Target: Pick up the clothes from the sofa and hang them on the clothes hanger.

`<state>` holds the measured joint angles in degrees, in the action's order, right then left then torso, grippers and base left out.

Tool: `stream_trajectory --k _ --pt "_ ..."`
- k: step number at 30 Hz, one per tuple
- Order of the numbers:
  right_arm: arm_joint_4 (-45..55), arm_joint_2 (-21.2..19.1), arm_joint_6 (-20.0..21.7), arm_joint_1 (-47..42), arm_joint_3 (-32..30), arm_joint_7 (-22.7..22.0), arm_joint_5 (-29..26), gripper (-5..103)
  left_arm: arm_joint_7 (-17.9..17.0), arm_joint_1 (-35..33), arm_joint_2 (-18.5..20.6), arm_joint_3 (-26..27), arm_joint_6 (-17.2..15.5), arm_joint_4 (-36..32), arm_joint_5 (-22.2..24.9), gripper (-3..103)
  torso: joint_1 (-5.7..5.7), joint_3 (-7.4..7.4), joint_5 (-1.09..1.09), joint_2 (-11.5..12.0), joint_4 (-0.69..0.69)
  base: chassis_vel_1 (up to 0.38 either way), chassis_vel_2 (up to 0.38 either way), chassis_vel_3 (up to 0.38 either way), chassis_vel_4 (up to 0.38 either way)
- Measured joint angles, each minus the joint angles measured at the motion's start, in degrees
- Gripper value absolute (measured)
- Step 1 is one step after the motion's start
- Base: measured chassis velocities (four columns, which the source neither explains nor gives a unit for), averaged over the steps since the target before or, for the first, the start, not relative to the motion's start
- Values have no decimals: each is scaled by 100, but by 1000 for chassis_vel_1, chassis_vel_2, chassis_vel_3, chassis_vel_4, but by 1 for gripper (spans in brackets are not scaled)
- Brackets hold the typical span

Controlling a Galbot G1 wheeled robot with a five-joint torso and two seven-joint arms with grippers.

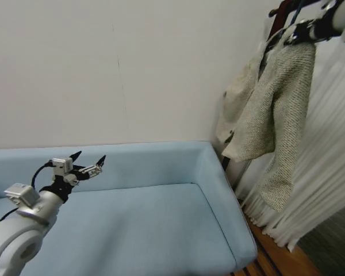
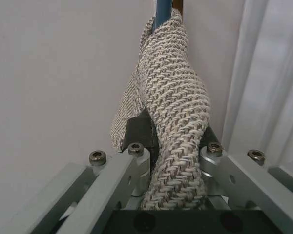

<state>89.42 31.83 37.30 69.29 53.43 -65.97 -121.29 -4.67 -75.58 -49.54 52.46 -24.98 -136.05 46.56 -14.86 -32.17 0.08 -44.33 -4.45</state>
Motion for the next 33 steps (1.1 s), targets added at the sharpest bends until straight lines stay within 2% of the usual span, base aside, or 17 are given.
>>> stream_trajectory --k 10,22,33 --pt "-471 2 -154 102 252 -185 229 10 30 213 -22 -293 30 179 -121 100 0 0 0 0 -2 0 0 0 0" --pt "-1369 111 -47 191 511 326 634 10 37 187 -83 -306 111 185 -309 100 0 1 2 0 -2 0 0 0 0" --pt "-1862 258 -30 103 527 424 672 10 67 93 -178 -244 158 152 -405 100 0 1 -1 0 1 0 0 0 0"
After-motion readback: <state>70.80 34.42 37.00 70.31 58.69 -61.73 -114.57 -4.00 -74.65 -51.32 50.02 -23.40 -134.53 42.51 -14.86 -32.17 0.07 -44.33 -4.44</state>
